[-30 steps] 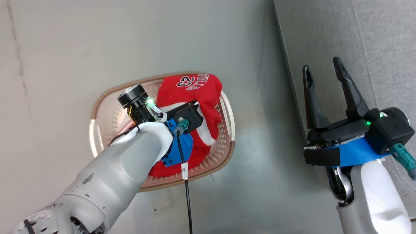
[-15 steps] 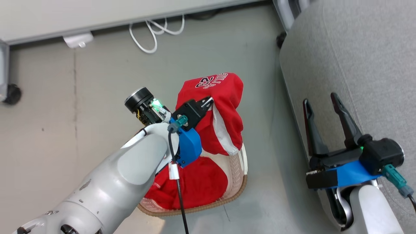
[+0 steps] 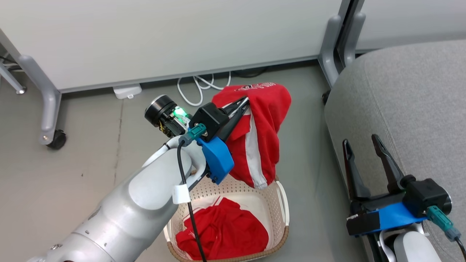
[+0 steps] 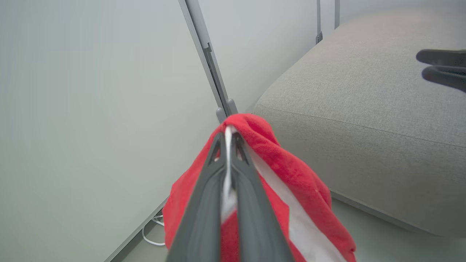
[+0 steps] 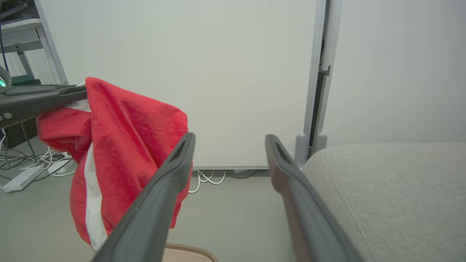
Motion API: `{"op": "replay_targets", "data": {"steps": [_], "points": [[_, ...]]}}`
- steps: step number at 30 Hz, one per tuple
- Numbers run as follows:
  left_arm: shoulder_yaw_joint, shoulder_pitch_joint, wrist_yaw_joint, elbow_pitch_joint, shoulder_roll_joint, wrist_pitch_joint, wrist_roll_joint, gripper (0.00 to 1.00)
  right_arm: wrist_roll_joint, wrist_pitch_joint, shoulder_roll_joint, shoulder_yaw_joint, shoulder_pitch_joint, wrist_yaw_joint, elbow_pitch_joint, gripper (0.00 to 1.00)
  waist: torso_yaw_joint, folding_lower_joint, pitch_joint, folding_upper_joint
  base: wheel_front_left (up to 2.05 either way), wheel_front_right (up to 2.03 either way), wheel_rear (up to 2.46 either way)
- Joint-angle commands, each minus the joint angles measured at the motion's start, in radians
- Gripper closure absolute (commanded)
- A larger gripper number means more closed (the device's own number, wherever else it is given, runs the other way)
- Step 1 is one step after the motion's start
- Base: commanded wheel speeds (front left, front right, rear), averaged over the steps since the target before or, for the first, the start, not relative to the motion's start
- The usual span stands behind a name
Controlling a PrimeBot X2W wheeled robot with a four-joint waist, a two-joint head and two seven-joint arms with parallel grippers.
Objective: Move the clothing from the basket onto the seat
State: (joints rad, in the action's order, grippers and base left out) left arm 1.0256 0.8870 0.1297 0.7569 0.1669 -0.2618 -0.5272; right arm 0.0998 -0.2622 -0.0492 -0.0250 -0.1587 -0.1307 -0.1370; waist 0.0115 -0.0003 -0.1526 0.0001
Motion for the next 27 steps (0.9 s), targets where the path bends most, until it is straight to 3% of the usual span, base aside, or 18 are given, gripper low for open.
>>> {"op": "replay_targets", "data": {"steps": [1,19,27], "points": [[-0.006,-0.017,0.001,-0.011,0.005,-0.005,-0.001,1.0,0.005,-0.004,-0.002,0.003,0.019,0.0,-0.002,0.0,-0.013,0.0003,0.027,-0.0001,0.0,0.0,0.0],[-0.016,-0.06,-0.008,-0.126,0.027,-0.005,-0.003,1.0,0.024,-0.004,-0.002,0.001,0.063,0.0,0.006,0.0,-0.029,0.0003,0.075,-0.0001,0.0,0.0,0.0],[-0.009,-0.054,-0.012,-0.138,0.029,-0.005,-0.004,1.0,0.013,-0.004,-0.002,-0.062,0.018,0.0,0.029,0.0,-0.031,0.0003,0.072,-0.0001,0.0,0.0,0.0]]}}
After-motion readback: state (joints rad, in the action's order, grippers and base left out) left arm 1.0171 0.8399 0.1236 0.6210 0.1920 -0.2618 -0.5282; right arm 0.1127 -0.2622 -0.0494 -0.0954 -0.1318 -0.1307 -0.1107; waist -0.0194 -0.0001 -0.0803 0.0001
